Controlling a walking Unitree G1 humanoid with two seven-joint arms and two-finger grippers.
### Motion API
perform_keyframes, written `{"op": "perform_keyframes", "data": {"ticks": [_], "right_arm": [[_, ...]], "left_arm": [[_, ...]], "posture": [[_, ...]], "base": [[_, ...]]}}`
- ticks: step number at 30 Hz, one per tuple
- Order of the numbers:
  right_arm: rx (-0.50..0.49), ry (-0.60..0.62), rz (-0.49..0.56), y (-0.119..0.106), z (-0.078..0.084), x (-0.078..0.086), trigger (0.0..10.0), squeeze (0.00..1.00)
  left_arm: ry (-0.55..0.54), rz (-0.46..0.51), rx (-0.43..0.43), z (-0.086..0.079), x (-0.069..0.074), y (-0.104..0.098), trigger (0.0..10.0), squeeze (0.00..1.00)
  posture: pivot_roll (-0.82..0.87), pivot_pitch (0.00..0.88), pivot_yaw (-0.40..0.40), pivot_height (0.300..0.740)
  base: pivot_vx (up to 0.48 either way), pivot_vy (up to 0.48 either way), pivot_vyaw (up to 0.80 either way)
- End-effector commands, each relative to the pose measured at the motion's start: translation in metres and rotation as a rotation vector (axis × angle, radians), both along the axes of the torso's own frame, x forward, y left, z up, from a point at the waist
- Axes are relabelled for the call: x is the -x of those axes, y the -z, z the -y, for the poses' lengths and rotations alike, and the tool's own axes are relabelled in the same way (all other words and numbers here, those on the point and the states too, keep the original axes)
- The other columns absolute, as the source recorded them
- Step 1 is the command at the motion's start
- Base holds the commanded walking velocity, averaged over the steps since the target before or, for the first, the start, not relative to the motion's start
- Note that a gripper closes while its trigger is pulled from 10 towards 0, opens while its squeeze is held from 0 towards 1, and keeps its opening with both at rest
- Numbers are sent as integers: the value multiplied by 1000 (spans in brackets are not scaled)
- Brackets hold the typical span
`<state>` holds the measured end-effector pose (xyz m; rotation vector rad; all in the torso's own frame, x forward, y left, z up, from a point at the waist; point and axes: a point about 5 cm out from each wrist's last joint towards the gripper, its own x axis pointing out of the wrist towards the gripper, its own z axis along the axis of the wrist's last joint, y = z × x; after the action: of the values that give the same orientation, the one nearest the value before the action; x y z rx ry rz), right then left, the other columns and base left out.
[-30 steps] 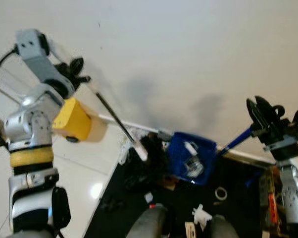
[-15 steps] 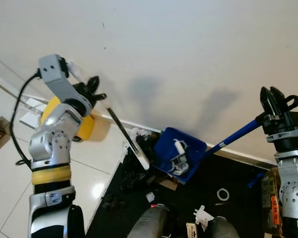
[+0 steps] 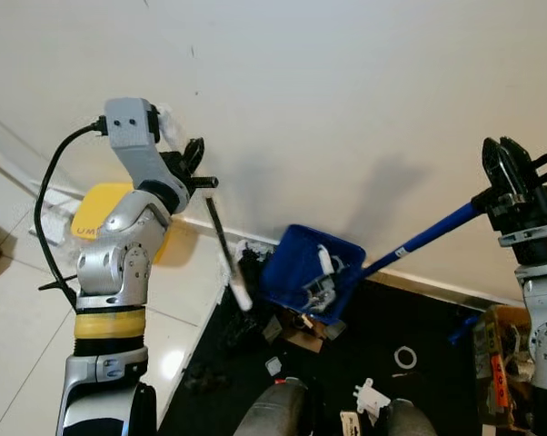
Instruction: Sweep floor
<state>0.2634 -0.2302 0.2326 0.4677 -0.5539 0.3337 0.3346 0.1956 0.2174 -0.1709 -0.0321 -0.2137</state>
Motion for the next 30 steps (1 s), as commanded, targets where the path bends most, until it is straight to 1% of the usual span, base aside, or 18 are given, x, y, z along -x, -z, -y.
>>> {"op": "perform_keyframes", "data": {"ticks": [1,2,3,4,5,6,7,10,13,14,16,19,22,23,25,26,27,30], "right_arm": [[-96,-68,143,-19,-1,11,10000,0],[-92,-41,133,-17,6,11,10000,0],[-92,-41,133,-17,6,11,10000,0],[-88,-16,122,-15,13,12,10000,0],[-88,-16,122,-15,13,12,10000,0],[-91,3,112,-12,20,14,10000,0],[-95,11,103,-9,24,16,10000,0],[-97,11,102,-8,25,16,10000,0],[-121,-14,91,-5,18,14,10000,0],[-121,-14,91,-5,18,14,10000,0],[-132,-40,66,1,13,11,10000,0],[-129,-53,47,4,10,9,10000,0],[-140,-78,10,13,1,3,10000,0],[-140,-78,10,13,1,3,10000,0],[-141,-60,-19,17,-9,-5,10000,0],[-141,-60,-19,17,-9,-5,10000,0],[-144,-54,-27,18,-13,-9,10000,0],[-153,-50,-40,19,-20,-15,10000,0]], "left_arm": [[22,-40,11,-4,2,8,10000,0],[11,-36,-7,-9,3,7,10000,0],[11,-36,-7,-9,3,7,10000,0],[-2,-31,-17,-14,2,7,10000,0],[-2,-31,-17,-14,2,7,10000,0],[-23,-23,-34,-19,1,6,10000,0],[-42,-19,-51,-20,-1,6,10000,0],[-44,-19,-55,-20,-1,6,10000,0],[-15,-31,-82,-10,0,13,10000,0],[-15,-31,-82,-10,0,13,10000,0],[2,-42,-98,-3,2,20,10000,0],[8,-49,-103,0,2,23,10000,0],[18,-57,-108,5,5,29,10000,0],[18,-57,-108,5,5,29,10000,0],[27,-51,-119,11,6,32,10000,0],[27,-51,-119,11,6,32,10000,0],[32,-46,-127,14,7,33,10000,0],[45,-29,-143,19,7,32,10000,0]], "posture": [[92,83,151,740],[93,84,149,740],[93,84,149,740],[93,84,149,740],[93,84,149,740],[97,82,149,740],[96,79,151,740],[96,79,151,740],[88,73,151,740],[88,73,151,740],[84,71,144,740],[85,71,142,740],[82,69,134,740],[82,69,134,740],[81,69,127,740],[81,69,127,740],[83,69,126,740],[85,71,119,740]], "base": [[0,0,0],[0,0,0],[0,0,0],[0,0,0],[0,0,0],[0,0,0],[0,0,0],[0,0,0],[0,0,0],[0,0,0],[0,0,0],[0,0,0],[0,0,0],[0,0,0],[0,0,0],[0,0,0],[0,0,0],[0,0,0]]}}
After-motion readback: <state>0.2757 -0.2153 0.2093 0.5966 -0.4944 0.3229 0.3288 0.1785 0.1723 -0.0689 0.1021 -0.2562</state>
